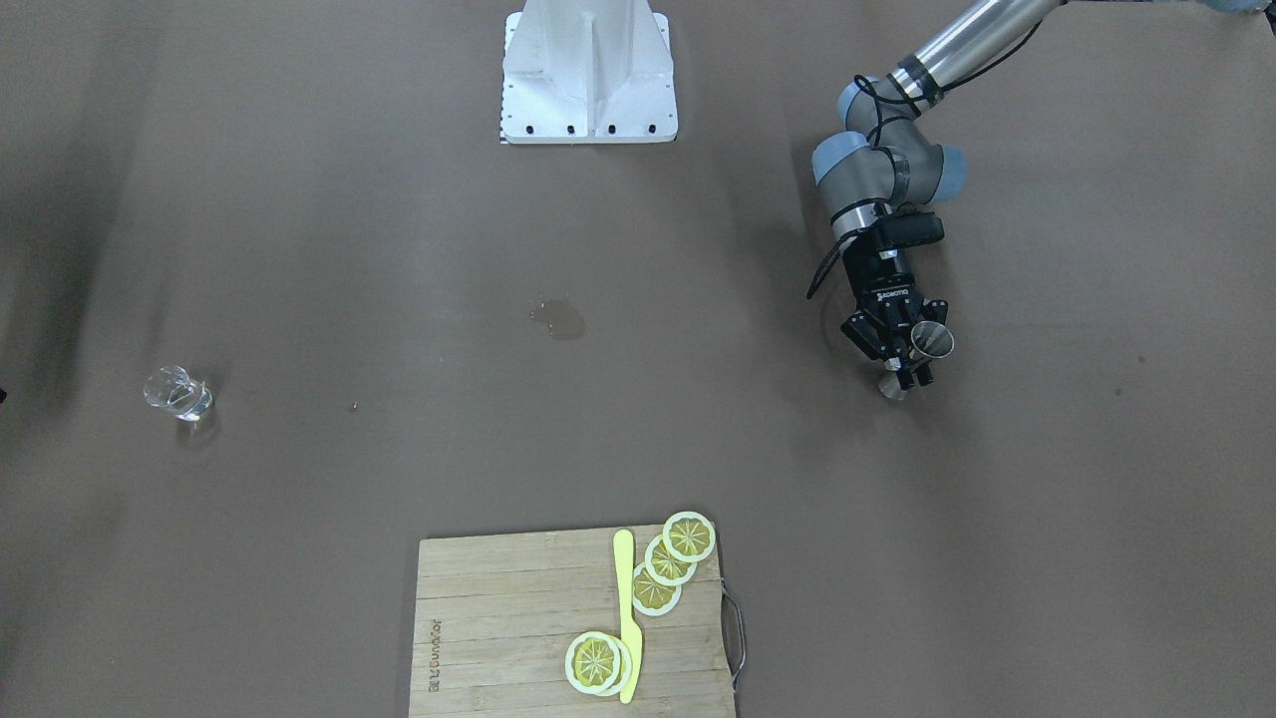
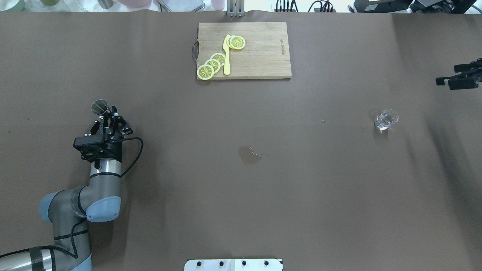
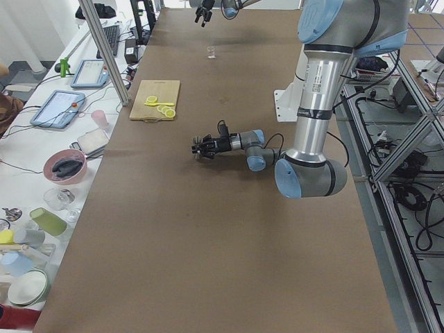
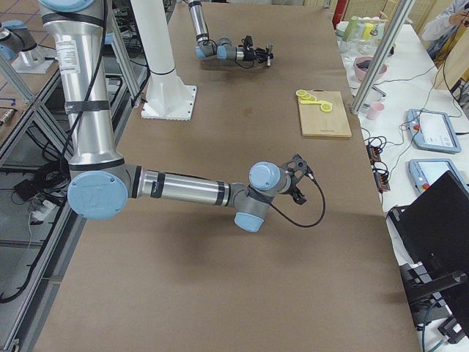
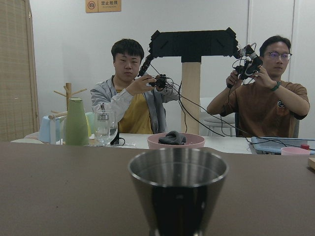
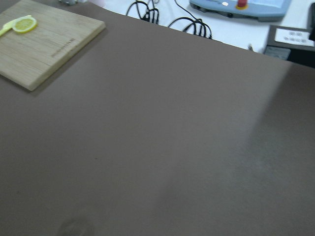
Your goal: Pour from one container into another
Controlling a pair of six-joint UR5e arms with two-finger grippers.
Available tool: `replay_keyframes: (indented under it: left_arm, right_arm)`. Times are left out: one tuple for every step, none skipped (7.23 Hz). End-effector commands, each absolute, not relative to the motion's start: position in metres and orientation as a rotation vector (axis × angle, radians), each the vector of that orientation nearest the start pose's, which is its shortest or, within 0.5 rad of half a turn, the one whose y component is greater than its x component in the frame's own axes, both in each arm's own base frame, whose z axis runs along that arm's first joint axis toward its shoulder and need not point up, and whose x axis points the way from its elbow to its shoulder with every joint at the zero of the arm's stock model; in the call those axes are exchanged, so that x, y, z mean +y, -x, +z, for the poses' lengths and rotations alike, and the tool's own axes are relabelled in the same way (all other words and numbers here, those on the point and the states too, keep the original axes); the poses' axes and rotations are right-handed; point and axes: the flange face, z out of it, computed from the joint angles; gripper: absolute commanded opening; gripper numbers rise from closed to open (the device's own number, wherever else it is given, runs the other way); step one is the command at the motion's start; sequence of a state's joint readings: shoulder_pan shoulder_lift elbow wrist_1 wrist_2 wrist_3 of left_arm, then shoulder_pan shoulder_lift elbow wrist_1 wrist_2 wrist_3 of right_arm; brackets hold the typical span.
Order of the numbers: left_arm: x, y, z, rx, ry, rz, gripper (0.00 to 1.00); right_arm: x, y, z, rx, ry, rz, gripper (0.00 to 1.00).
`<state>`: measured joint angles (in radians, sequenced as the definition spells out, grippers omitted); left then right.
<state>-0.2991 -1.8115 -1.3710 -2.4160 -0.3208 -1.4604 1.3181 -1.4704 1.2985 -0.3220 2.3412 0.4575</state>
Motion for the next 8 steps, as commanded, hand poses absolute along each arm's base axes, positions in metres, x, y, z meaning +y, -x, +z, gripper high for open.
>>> replay_keyframes:
  left_arm:
    - [-0.389, -0.489, 0.5, 0.518, -1.308, -0.707, 0.0]
    - [-0.389, -0.489, 0.5, 0.517, -1.309, -0.706, 0.02]
    - [-0.389, -0.489, 0.5, 0.517, -1.309, -0.706, 0.11]
    - [-0.389, -0.49, 0.499, 0.518, -1.309, -0.706, 0.27]
    - [-0.39, -0.49, 0.498, 0.517, -1.31, -0.707, 0.46]
    - [-0.39, -0.493, 0.494, 0.504, -1.315, -0.686, 0.47]
    - [-0.39, -0.493, 0.495, 0.495, -1.318, -0.676, 0.61]
    - [-0.39, -0.493, 0.496, 0.492, -1.318, -0.674, 0.62]
  right_arm:
    - [-0.551, 0.021, 0.626, -0.987, -0.453, -0.053, 1.0]
    - [-0.559, 0.009, 0.634, -0.975, -0.346, 0.002, 1.0]
    - [-0.567, 0.004, 0.639, -0.943, -0.256, -0.005, 1.0]
    - [-0.57, 0.001, 0.647, -0.902, -0.174, -0.042, 1.0]
    - [-0.572, -0.002, 0.656, -0.862, -0.106, -0.06, 1.0]
    - [-0.579, -0.004, 0.656, -0.816, -0.046, -0.039, 1.0]
    - [-0.587, -0.005, 0.653, -0.786, 0.023, -0.01, 1.0]
    - [-0.59, -0.011, 0.652, -0.774, 0.075, -0.001, 1.0]
